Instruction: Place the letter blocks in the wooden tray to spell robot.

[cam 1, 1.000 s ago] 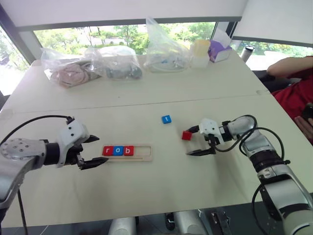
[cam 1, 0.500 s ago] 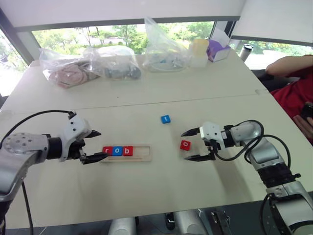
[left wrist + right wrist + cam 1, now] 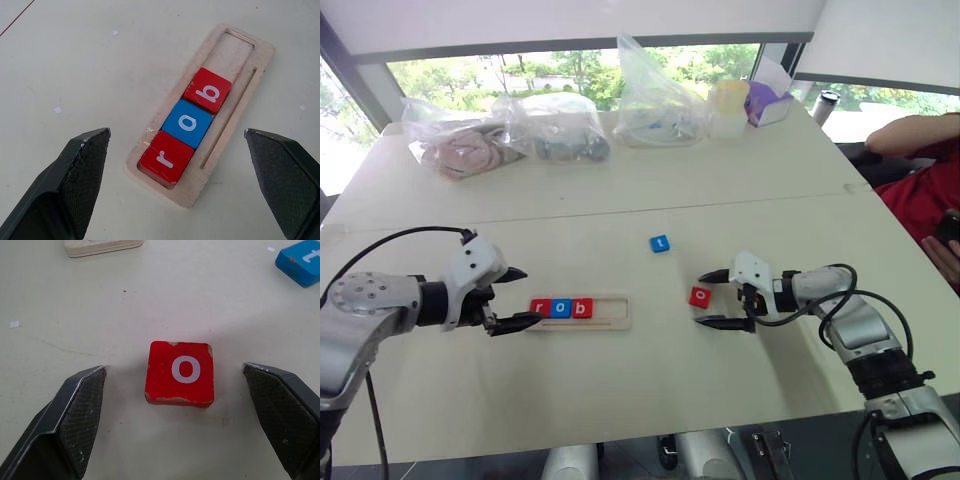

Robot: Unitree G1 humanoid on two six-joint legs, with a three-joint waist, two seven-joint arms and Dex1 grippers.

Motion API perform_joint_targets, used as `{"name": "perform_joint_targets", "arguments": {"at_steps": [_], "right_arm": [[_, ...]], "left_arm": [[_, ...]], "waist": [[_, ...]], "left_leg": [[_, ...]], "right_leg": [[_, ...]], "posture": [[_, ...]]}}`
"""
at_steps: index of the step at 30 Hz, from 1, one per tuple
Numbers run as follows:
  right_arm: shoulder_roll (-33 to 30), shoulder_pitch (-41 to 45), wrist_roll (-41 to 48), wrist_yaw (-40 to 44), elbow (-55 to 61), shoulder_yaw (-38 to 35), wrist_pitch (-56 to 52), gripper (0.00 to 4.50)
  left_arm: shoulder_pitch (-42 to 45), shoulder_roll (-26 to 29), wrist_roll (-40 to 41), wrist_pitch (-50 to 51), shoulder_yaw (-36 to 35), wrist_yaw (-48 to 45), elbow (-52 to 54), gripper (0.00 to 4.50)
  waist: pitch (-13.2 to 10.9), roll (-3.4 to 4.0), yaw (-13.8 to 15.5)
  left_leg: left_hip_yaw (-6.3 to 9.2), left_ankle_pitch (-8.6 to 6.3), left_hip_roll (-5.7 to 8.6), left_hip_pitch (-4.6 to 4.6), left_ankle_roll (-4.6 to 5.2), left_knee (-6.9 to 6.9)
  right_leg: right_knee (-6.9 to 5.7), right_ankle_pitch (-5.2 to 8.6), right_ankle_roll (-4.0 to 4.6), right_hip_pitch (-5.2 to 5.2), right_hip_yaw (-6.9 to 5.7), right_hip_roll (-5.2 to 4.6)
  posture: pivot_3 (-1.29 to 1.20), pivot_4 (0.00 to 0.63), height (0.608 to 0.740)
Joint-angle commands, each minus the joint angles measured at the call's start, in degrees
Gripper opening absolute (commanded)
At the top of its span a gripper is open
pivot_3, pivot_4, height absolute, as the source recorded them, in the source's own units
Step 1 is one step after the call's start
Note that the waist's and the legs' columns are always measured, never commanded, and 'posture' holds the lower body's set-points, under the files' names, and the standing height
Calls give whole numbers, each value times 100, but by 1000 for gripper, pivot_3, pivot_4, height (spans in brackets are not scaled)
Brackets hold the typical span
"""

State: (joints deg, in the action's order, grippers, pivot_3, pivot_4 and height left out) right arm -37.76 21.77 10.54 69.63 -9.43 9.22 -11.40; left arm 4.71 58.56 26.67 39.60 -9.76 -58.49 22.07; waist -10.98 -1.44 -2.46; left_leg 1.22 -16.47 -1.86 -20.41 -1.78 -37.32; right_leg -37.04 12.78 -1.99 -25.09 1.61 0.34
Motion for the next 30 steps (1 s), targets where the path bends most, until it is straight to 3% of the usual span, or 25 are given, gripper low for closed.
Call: {"name": "perform_joint_targets", "arguments": {"at_steps": [1,4,10,19,24,30], "right_arm": [[78,-71,138,-125,154,-80,-201,2562],[232,56,149,-290,197,-70,-342,1154],[605,499,240,-513,867,160,-1027,1154],[1472,1231,-481,-1332,1393,1370,-2099,1154],[1612,1294,-615,-1309,1626,1891,-2343,1154],[1607,1356,-641,-1303,1570,2022,-2328,1154]], "left_arm": [[171,45,-64,-100,34,11,-34,4500],[241,44,-96,-131,95,-12,-79,4500],[177,89,-88,-139,37,-81,-85,4500],[-1219,571,115,38,-1069,-590,490,4500],[-1349,366,133,142,-1211,-295,680,4500],[-1555,226,205,293,-1267,-125,955,4500]], "waist": [[0,0,-1],[0,0,-16],[0,1,-37],[0,0,-13],[0,0,7],[0,0,-9]], "left_leg": [[0,0,0,0,0,0],[0,0,0,0,0,1],[0,0,-2,0,0,4],[5,0,-3,-18,0,17],[3,0,0,-24,0,8],[4,0,-2,-18,0,11]], "right_leg": [[0,0,0,0,0,0],[0,0,0,0,0,0],[-6,-1,-1,-8,1,4],[-4,13,5,-25,-4,-2],[-3,16,10,-27,-3,-8],[-4,16,10,-26,-4,-4]], "posture": [[0,150,740],[0,150,740],[0,150,740],[0,150,740],[0,150,740],[0,150,740]]}}
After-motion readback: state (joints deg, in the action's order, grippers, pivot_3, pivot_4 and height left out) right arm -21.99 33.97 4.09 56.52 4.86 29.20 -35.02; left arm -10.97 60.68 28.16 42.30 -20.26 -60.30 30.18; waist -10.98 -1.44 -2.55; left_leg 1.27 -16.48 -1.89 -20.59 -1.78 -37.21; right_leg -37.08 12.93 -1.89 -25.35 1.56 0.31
